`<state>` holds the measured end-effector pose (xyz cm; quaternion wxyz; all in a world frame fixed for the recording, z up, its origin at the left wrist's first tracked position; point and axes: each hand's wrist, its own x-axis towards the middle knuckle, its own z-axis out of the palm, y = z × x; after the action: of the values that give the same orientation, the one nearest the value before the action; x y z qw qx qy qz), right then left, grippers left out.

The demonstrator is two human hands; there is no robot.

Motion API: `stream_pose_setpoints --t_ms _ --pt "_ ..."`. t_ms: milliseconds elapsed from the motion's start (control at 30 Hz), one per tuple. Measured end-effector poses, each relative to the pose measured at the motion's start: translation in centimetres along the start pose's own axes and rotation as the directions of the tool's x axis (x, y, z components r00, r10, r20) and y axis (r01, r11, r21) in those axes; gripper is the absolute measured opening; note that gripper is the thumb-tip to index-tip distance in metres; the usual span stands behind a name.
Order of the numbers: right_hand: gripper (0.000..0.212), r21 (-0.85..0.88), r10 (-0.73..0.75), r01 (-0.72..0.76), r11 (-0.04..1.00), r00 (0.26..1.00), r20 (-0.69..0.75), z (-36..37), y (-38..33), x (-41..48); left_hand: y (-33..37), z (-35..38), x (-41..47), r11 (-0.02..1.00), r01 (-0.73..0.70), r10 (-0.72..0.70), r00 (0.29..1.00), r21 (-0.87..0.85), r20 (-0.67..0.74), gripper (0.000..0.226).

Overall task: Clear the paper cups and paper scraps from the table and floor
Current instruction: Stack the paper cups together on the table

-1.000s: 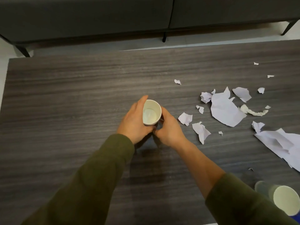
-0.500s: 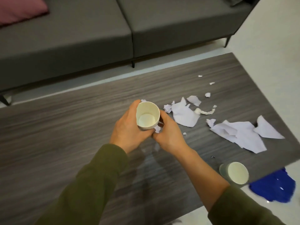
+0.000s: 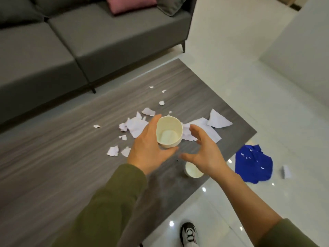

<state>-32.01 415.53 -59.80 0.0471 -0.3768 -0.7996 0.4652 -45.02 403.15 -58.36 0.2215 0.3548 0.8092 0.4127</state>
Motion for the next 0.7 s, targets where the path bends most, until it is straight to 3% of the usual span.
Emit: stream_pose_setpoints --t_ms 200,367,433,567,700 --pt "0.114 -0.076 0.185 -0.177 0.981 0.975 0.122 -1.7 9.6 -1.8 -0.3 9.1 -1.4 1.000 0.018 -0.020 0.989 0.015 0.149 0.097" --pt "0.115 -0.046 0.233 -0.228 0.973 0.947 0.223 -1.0 13.5 -1.3 -1.9 13.4 -2.0 0.994 0.080 -0.094 0.972 0.071 0.217 0.092" --pt "0.110 0.004 0.197 -0.205 0.979 0.946 0.256 -0.8 14.0 -0.6 -2.4 14.5 -1.9 0.992 0.079 -0.099 0.970 0.099 0.222 0.091" --pt "0.076 0.064 0.105 -0.129 0.990 0.950 0.295 -0.3 14.8 0.3 -3.1 16.4 -2.0 0.987 0.085 -0.114 0.968 0.135 0.224 0.089" --pt "0.072 0.075 0.099 -0.131 0.988 0.939 0.330 0.5 16.0 0.5 -4.3 17.7 -2.9 0.972 0.053 -0.112 0.962 0.229 0.249 0.089"
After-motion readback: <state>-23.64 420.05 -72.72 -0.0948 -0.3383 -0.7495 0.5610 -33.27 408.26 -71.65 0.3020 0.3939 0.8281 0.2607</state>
